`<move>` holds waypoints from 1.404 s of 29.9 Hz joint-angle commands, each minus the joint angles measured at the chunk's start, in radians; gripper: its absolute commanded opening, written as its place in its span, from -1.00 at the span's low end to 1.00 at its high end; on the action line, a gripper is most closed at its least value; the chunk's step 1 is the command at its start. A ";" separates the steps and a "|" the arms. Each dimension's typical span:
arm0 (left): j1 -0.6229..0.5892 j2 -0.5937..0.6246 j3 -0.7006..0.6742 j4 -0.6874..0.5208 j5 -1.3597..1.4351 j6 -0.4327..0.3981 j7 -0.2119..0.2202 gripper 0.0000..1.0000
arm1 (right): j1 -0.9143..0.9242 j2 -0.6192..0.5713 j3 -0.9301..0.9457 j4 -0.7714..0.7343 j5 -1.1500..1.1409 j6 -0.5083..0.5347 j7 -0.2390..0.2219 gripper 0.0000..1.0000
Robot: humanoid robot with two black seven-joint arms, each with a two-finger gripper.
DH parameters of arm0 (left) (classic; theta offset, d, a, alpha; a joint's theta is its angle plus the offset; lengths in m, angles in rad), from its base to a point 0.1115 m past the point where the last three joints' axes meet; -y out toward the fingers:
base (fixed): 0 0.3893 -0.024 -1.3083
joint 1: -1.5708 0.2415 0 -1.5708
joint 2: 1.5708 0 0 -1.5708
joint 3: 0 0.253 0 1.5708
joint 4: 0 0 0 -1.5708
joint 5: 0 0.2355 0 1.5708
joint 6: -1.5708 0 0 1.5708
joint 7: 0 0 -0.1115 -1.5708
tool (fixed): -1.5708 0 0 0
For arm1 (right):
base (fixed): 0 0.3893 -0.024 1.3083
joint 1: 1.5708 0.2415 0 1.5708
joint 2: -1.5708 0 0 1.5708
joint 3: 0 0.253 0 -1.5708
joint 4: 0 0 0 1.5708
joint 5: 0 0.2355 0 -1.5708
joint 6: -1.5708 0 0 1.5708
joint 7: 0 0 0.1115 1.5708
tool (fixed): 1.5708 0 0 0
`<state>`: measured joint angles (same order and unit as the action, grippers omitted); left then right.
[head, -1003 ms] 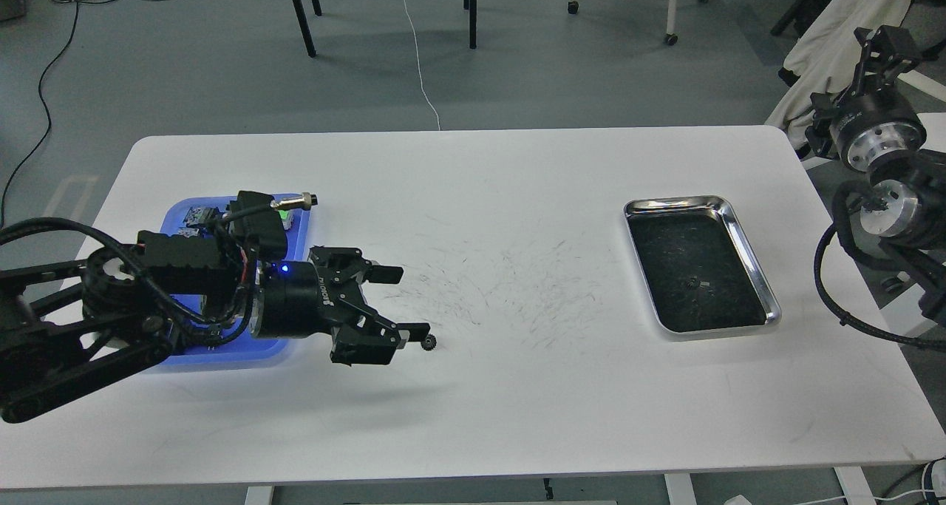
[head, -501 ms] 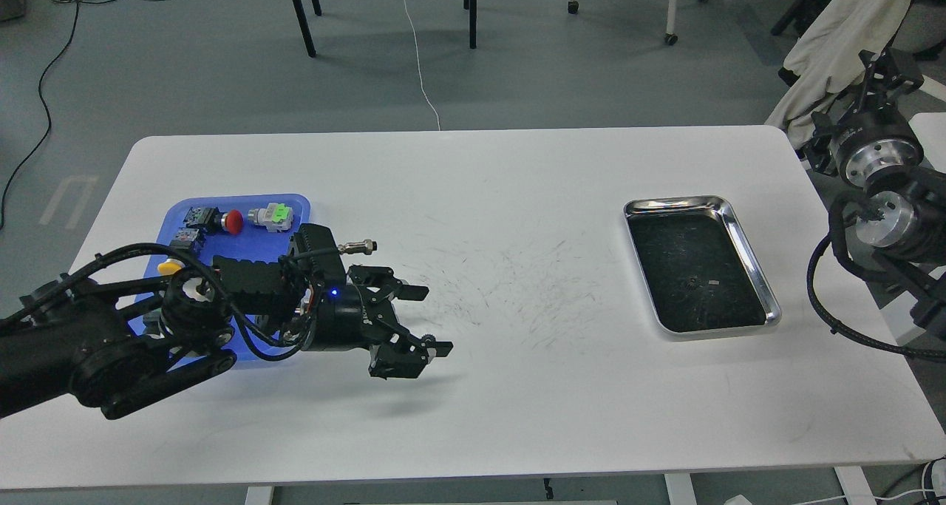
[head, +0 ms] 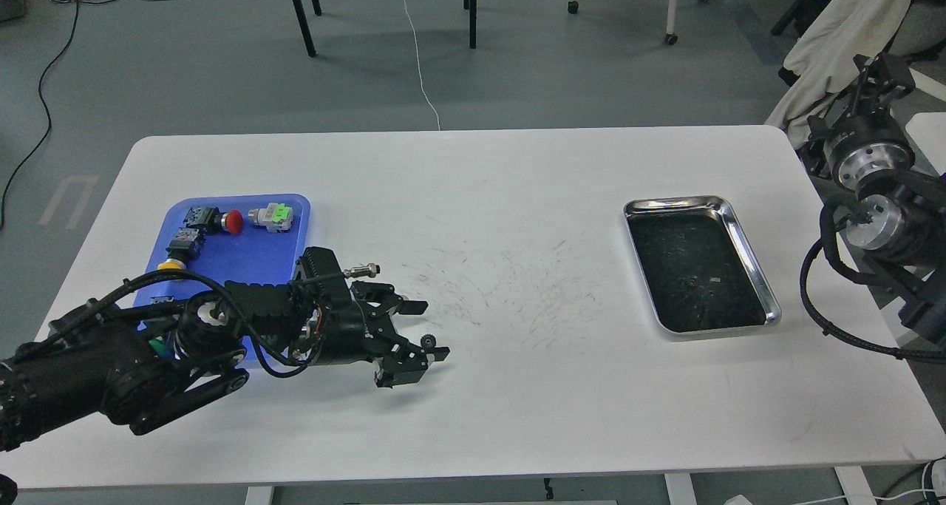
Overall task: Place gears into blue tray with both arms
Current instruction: 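Lower the left gripper and grasp the black gear on the table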
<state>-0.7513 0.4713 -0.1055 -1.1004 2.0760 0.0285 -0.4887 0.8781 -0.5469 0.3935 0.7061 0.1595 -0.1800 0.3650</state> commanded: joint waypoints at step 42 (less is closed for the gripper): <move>0.061 0.044 -0.019 0.056 0.101 0.157 0.000 0.09 | -0.019 0.064 0.001 -0.086 -0.005 0.011 0.031 0.94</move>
<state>-0.6812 0.4914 -0.1249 -1.0232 2.1641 0.1840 -0.4887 0.8590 -0.4831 0.3984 0.6241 0.1562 -0.1695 0.3958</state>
